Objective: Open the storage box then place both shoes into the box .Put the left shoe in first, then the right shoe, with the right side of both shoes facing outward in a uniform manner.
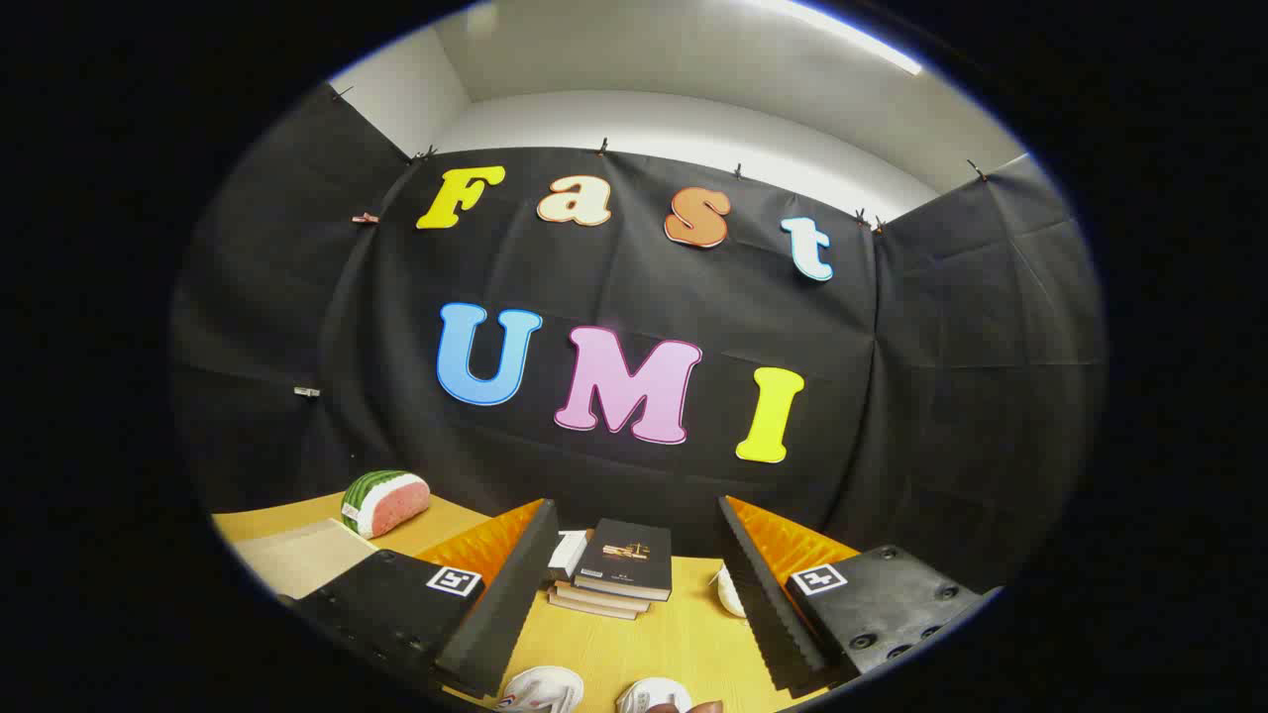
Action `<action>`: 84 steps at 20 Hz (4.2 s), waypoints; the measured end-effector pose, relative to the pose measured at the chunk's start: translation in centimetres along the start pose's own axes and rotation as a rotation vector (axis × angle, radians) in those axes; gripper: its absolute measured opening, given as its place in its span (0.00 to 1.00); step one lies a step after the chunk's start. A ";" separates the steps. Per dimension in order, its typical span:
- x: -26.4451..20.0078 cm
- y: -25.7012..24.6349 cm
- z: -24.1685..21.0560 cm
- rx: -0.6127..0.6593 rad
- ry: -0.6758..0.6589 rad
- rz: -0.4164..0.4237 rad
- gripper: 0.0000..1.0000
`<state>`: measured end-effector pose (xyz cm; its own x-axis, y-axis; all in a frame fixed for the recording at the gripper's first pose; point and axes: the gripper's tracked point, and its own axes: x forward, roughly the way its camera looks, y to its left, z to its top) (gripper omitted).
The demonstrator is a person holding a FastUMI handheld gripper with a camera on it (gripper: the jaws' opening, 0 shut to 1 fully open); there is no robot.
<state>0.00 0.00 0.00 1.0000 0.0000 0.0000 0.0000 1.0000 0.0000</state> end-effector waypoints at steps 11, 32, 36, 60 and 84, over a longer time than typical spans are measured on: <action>0.4 1.3 -1.0 -0.005 0.028 0.009 0.97; -6.4 19.2 -16.2 0.829 0.821 0.643 0.98; -8.7 21.7 -20.4 0.869 0.985 0.675 0.98; -6.9 32.7 -2.3 1.057 0.813 0.890 0.08; -6.0 31.9 -1.8 0.749 0.601 0.854 0.97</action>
<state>-5.97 31.93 -1.75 0.5256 0.8335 -0.1703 -0.4424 0.4388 0.7821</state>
